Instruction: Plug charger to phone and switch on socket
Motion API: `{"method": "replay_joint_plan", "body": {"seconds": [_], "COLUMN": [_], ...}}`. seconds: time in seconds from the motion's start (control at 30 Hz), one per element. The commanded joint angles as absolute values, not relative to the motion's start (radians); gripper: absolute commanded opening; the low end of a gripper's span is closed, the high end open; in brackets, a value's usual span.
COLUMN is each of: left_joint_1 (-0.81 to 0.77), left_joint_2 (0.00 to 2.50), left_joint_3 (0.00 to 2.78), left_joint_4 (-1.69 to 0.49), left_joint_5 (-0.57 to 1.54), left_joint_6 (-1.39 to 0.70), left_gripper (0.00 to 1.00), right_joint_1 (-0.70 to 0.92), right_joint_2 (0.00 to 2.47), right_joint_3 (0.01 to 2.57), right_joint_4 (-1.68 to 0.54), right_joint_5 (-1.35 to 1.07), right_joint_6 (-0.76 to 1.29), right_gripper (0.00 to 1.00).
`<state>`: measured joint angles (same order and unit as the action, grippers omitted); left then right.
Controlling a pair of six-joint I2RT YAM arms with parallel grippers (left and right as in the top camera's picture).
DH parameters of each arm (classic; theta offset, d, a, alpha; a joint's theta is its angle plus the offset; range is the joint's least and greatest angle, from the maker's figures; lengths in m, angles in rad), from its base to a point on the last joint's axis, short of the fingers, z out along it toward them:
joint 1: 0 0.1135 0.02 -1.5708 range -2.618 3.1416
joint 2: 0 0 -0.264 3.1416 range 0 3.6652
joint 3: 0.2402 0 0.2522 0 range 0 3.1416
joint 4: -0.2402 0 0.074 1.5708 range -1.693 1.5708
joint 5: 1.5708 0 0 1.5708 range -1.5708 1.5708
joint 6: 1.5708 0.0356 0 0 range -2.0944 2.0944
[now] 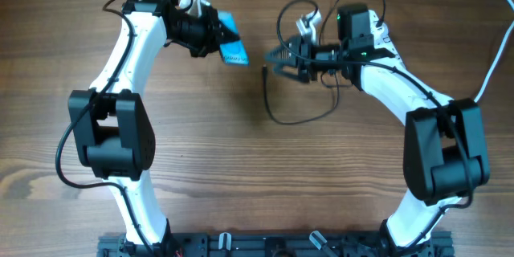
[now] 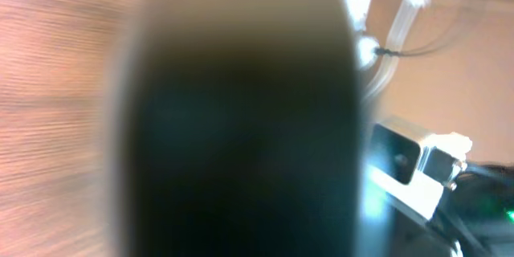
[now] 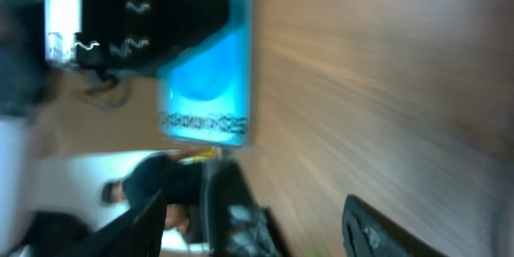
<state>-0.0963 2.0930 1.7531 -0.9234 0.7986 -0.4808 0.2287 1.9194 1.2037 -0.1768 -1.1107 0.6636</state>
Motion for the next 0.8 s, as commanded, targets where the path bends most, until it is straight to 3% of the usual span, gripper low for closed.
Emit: {"method": "replay_joint_plan", "body": {"seconds": [0.0, 0.13, 0.3, 0.47, 0.53, 0.77], "left_joint_1": [-0.107, -0.123, -0.162, -0.197, -0.201, -0.198], "left_joint_2": [2.068, 2.069, 2.069, 2.069, 2.069, 2.069], "left_joint_3": [1.760, 1.759, 1.743, 1.731, 1.731, 1.731], "left_joint_4": [-0.976, -1.008, -1.008, -1.010, -1.011, -1.011], "left_joint_5": [0.569, 0.476, 0.414, 0.363, 0.344, 0.249], "left_joint_6": [-0.476, -0.476, -0.476, -0.476, -0.476, -0.476], "left_gripper": [0.04, 0.04, 0.04, 0.04, 0.04, 0.04], "right_joint_1": [0.231, 0.233, 0.233, 0.232, 0.232, 0.233], "right_joint_2": [1.926, 1.926, 1.926, 1.926, 1.926, 1.926], "right_joint_3": [1.202, 1.202, 1.202, 1.202, 1.208, 1.352], "right_joint_4": [-0.366, -0.603, -0.833, -0.882, -0.879, -0.980], "right_joint_5": [-0.785, -0.511, -0.126, 0.175, 0.173, -0.187], "right_joint_6": [0.339, 0.212, 0.212, 0.270, 0.265, 0.175], "right_gripper": [0.70, 0.69, 0.69, 0.70, 0.72, 0.79]}}
